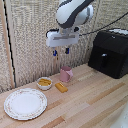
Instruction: Extend the gripper towards the air fryer handle. Grasp the air fryer handle and pull it to open the air fryer. Release the air fryer handle and move the gripper to the bread. Grasp the bread with the gripper and move it to the air fryer basket. Release the bread inside the air fryer and retract the gripper.
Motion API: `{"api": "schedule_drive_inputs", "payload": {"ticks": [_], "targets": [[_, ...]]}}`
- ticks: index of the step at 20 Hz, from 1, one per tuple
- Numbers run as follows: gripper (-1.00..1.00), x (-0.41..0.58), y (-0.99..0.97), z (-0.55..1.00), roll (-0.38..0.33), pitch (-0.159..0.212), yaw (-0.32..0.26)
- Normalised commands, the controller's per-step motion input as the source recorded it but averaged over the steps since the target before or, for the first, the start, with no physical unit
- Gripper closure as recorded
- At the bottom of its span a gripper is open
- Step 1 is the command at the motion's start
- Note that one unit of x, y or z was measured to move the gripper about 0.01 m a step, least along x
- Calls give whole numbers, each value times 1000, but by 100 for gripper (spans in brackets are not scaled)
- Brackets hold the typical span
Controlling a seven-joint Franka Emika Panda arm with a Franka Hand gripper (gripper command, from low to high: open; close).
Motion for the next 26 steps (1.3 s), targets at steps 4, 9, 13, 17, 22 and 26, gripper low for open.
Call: {"api": "schedule_drive_inputs", "payload": {"ticks": [4,9,13,17,22,26], "targets": [[-100,61,3,16,-23,-14,-375],[-100,71,-18,0,-15,-11,-375],[-100,108,-15,14,-50,-4,-375],[-100,217,-4,31,-154,-36,-344],[-100,255,0,7,-277,-19,-278],[-100,219,0,0,-366,0,-204]]}}
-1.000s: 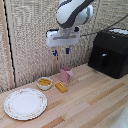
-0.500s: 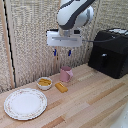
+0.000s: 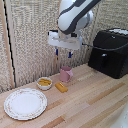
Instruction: Extend the gripper towards the air fryer handle. Grasp the air fryer handle and pull it to open the air fryer. Release the air fryer handle and move the gripper to the bread. Grasp the bread with the gripper and move it to the air fryer basket. Release the bread inside the air fryer and retract the gripper.
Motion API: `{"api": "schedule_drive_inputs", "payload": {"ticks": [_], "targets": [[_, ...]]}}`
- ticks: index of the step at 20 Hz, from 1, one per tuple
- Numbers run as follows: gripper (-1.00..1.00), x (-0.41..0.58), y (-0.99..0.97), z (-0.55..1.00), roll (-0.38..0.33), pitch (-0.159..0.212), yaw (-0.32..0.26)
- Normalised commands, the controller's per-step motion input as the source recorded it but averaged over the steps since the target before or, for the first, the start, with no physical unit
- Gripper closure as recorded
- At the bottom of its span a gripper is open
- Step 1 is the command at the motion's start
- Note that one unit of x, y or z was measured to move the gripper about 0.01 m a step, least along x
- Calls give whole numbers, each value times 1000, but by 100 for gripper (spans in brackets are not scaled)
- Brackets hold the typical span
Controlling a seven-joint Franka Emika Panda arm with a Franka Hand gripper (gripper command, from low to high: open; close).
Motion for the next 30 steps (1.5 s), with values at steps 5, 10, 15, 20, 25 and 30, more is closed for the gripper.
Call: {"api": "schedule_drive_inputs", "payload": {"ticks": [5,10,15,20,25,30], "targets": [[-100,134,-1,0,-375,0,-173],[-100,5,-10,-51,-375,0,-112],[-100,0,-106,-106,-375,-5,-43],[-100,0,-203,-104,-375,-36,2],[-100,0,-345,-158,-375,-59,51],[-100,0,-465,-194,-309,-71,120]]}}
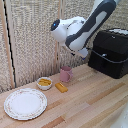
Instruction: Extend the gripper towards the air fryer handle. Grasp the air fryer handle and pull it to open the air fryer. Release the air fryer handle and move the gripper to the bread. Grasp the bread with the gripper and move it to the air fryer basket. Release the bread inside the air fryer and retract the gripper.
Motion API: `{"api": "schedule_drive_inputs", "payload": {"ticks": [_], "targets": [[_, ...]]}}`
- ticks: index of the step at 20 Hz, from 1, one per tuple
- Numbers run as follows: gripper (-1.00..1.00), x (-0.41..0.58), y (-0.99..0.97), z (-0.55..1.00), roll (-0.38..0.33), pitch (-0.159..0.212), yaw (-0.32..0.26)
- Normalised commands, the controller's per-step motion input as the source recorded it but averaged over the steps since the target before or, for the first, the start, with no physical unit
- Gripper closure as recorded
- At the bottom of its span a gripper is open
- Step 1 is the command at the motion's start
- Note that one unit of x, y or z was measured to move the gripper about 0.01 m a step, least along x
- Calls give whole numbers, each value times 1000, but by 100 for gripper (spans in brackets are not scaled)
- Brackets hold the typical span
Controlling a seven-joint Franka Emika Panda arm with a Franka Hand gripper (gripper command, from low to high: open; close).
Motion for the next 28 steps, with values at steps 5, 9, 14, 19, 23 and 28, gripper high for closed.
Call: {"api": "schedule_drive_inputs", "payload": {"ticks": [5,9,14,19,23,28], "targets": [[-100,-40,-625,-327,-179,-80,126],[-100,-134,-727,-298,-75,-74,110],[-100,-124,-751,-255,-6,-104,67],[-100,-83,-749,-182,0,-60,50],[-100,-32,-762,-126,0,-28,38],[-100,-37,-657,-138,0,-1,30]]}}
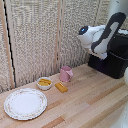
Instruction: Extend the gripper towards the air fryer handle. Grasp the air fryer handle and pull it to open the air fryer. Release the air fryer handle and move the gripper to the bread. Grasp the bread with the gripper and move it to the air fryer basket. Release the bread inside the air fryer and retract the gripper.
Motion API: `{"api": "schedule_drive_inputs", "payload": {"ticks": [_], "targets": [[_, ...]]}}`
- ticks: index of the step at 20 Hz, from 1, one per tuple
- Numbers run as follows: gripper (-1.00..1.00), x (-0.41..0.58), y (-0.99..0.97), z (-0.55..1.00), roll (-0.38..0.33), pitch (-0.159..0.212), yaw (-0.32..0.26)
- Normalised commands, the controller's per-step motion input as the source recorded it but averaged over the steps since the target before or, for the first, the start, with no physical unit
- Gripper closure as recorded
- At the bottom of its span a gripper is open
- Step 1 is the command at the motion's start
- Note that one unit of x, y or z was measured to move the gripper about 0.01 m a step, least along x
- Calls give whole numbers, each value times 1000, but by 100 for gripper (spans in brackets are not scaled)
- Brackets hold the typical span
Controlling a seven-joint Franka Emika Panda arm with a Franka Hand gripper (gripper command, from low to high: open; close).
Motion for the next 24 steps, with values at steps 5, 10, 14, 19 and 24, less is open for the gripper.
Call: {"api": "schedule_drive_inputs", "payload": {"ticks": [5,10,14,19,24], "targets": [[-100,-11,-623,-45,0,0,19],[100,0,-414,15,-9,0,0],[100,0,-16,1,0,0,0],[100,0,6,13,0,7,-35],[100,0,-2,452,97,129,-147]]}}
